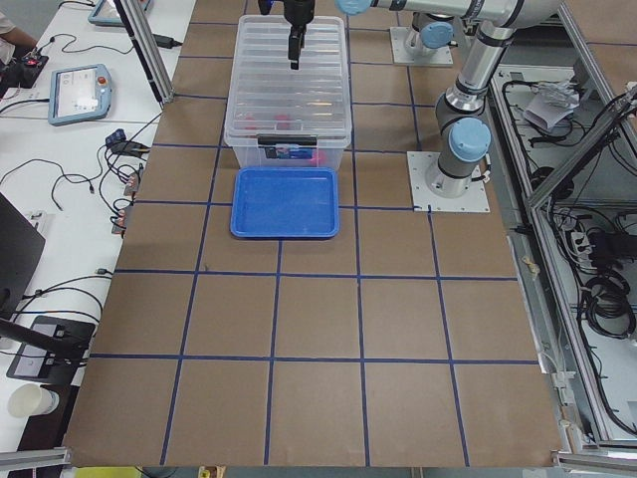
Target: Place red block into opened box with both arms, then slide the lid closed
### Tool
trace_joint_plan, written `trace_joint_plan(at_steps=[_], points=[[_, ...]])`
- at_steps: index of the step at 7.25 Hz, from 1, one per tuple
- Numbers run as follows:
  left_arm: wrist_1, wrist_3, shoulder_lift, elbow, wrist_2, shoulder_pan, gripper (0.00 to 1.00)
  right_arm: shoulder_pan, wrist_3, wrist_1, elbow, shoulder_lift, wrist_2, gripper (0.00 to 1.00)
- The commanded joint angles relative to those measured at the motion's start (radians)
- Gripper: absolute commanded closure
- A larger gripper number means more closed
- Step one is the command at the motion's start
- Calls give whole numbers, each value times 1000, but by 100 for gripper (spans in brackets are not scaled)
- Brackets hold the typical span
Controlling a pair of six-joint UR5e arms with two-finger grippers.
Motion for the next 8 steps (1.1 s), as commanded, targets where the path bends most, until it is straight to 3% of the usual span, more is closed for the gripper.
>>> trace_joint_plan(at_steps=[1,8], points=[[-1,0,0,1,-1,0,0,-1,0,-2,0,0,-1,0],[-14,-2,1,1,-1,-2,0,-2,-2,-3,2,0,-1,0]])
